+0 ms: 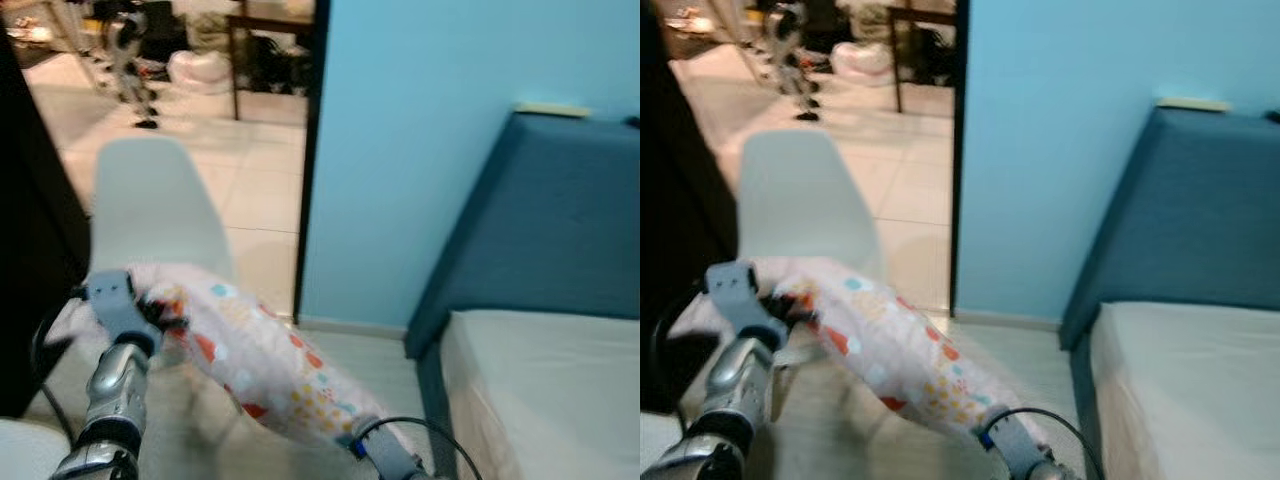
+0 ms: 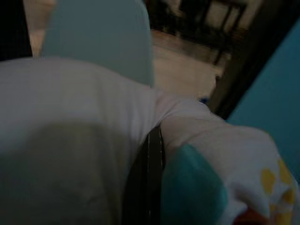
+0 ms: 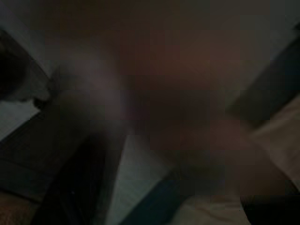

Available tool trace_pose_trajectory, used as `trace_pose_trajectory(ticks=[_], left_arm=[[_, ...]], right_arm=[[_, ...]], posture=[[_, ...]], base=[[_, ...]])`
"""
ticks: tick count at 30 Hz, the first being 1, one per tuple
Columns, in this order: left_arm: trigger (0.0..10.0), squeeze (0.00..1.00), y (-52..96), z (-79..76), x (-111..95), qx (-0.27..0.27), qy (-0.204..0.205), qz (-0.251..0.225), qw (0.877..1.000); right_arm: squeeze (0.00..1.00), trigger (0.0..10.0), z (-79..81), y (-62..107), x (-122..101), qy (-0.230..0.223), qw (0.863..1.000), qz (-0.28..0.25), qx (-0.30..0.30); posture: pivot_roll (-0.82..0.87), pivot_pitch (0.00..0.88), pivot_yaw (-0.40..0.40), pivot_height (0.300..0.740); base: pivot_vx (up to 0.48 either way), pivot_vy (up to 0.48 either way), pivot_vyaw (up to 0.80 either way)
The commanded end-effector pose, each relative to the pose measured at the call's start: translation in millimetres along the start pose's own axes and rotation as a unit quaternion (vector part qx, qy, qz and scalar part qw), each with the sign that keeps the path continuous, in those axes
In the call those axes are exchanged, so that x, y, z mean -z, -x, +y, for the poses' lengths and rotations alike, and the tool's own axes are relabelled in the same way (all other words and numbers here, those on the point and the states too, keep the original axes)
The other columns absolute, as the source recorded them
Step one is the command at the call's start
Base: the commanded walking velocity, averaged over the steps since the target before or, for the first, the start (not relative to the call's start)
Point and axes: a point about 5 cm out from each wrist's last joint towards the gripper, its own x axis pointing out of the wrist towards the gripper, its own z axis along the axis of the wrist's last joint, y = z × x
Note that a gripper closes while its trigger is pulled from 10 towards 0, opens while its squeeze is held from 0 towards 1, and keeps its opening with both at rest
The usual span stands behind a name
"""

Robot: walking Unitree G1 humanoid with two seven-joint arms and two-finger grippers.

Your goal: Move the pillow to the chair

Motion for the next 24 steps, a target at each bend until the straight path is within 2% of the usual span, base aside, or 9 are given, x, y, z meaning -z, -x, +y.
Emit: trace_pose_trajectory(ticks=[1, 6, 13, 17, 24], left_arm=[[10.0, 0.0, -8.9, -2.4, -25.3, 0.006, -0.003, -0.065, 0.998], [10.0, 0.0, -13.9, -12.6, -31.9, 0.033, -0.01, -0.076, 0.997], [10.0, 0.0, -24.0, -39.7, -48.2, 0.119, -0.008, -0.093, 0.988], [10.0, 0.0, -29.6, -59.6, -55.5, 0.175, -0.008, -0.097, 0.98], [10.0, 0.0, -33.9, -80.3, -61.2, 0.211, -0.001, -0.103, 0.972]], right_arm=[[0.0, 10.0, -2.7, 0.1, -2.1, 0.004, 1.0, 0.0, 0.008], [0.0, 10.0, -5.0, 0.3, -4.7, 0.003, 1.0, -0.004, 0.011], [0.0, 10.0, -6.5, 0.6, -3.3, 0.004, 1.0, -0.001, 0.018], [0.0, 10.0, -5.9, 0.5, -3.2, -0.001, 1.0, -0.003, 0.018], [0.0, 10.0, -4.6, 0.3, -2.6, -0.007, 1.0, -0.005, 0.018]], posture=[[0.03, 0.0, -0.08, 0.74], [0.02, 0.0, -0.077, 0.74], [0.01, 0.004, -0.066, 0.74], [0.01, 0.009, -0.061, 0.74], [0.0, 0.018, -0.054, 0.74]], base=[[0.281, 0.0, 0.0], [0.286, 0.0, 0.0], [0.29, 0.0, 0.0], [0.29, 0.0, 0.0], [0.29, 0.0, 0.0]])
